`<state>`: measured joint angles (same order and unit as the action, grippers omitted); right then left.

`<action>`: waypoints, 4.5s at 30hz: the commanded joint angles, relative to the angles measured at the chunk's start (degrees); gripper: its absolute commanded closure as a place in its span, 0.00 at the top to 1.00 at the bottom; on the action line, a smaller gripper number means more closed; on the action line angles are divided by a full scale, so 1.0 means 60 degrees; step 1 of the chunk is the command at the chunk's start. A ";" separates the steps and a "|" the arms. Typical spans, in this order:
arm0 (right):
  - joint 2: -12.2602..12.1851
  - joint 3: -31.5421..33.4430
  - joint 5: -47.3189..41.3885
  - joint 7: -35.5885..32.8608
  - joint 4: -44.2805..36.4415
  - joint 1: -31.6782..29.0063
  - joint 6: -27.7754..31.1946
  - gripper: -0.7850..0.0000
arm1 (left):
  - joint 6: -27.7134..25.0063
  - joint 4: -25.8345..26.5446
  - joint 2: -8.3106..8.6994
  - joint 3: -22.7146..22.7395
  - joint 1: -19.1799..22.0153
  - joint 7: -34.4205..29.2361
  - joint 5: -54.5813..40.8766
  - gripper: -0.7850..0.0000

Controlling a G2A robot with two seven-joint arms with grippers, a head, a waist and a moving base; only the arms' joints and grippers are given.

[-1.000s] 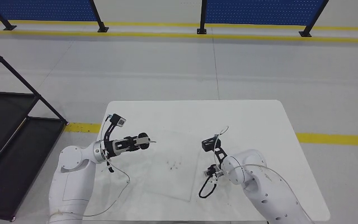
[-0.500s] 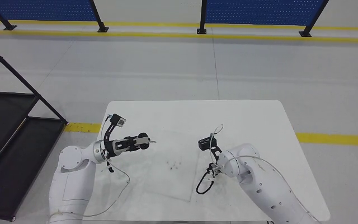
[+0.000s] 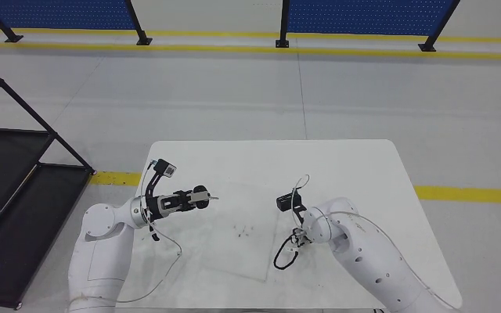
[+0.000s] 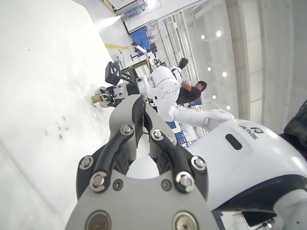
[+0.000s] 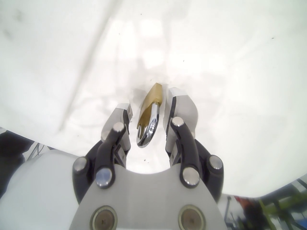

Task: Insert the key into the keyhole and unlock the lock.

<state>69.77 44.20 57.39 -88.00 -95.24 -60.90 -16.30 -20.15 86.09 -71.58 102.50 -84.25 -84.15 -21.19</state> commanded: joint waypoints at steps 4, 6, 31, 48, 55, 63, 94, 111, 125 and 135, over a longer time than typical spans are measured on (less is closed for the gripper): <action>-0.0027 -0.0049 -0.0007 0.0000 0.0095 0.0016 0.0000 0.11 | 0.0000 0.0000 0.0000 0.0000 0.0000 0.0000 -0.0002 0.00; -0.0042 -0.0067 -0.0043 0.0000 0.0126 0.0010 0.0000 0.00 | 0.0000 0.0000 0.0000 0.0000 0.0000 0.0000 -0.0002 0.00; -0.0260 0.4577 -0.8666 0.1929 -0.0055 -0.1857 0.1457 0.00 | 0.0000 0.0000 0.0000 0.0000 0.0000 0.0000 -0.0002 0.00; -0.0211 0.4654 -1.0626 0.2035 0.1211 -0.1818 0.2439 0.00 | 0.0000 0.0000 0.0000 0.0000 0.0000 0.0000 -0.0002 0.00; -0.0211 0.4654 -1.0626 0.2035 0.1211 -0.1818 0.2439 0.00 | 0.0000 0.0000 0.0000 0.0000 0.0000 0.0000 -0.0002 0.00; -0.0211 0.4654 -1.0626 0.2035 0.1211 -0.1818 0.2439 0.00 | 0.0000 0.0000 0.0000 0.0000 0.0000 0.0000 -0.0002 0.00; -0.0081 0.4526 -1.3607 0.3716 0.1956 -0.2415 0.4022 0.00 | 0.0000 0.0000 0.0000 0.0000 0.0000 0.0000 -0.0002 0.00; -0.0067 0.4314 -1.3377 0.5087 0.1638 -0.2725 0.5060 0.00 | 0.0000 0.0000 0.0000 0.0000 0.0000 0.0000 -0.0002 0.00; -0.0067 0.4314 -1.3377 0.5087 0.1638 -0.2725 0.5060 0.00 | 0.0069 0.0295 -0.0011 -0.0552 -0.0141 0.0548 0.0146 0.00; -0.0067 0.4314 -1.3377 0.5087 0.1638 -0.2725 0.5060 0.00 | -0.0068 0.0860 -0.0039 -0.2106 0.0103 0.1518 0.0766 0.00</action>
<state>69.37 70.08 -22.88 -57.48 -85.41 -77.25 14.06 -19.79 90.86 -71.78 90.64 -83.67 -76.31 -17.24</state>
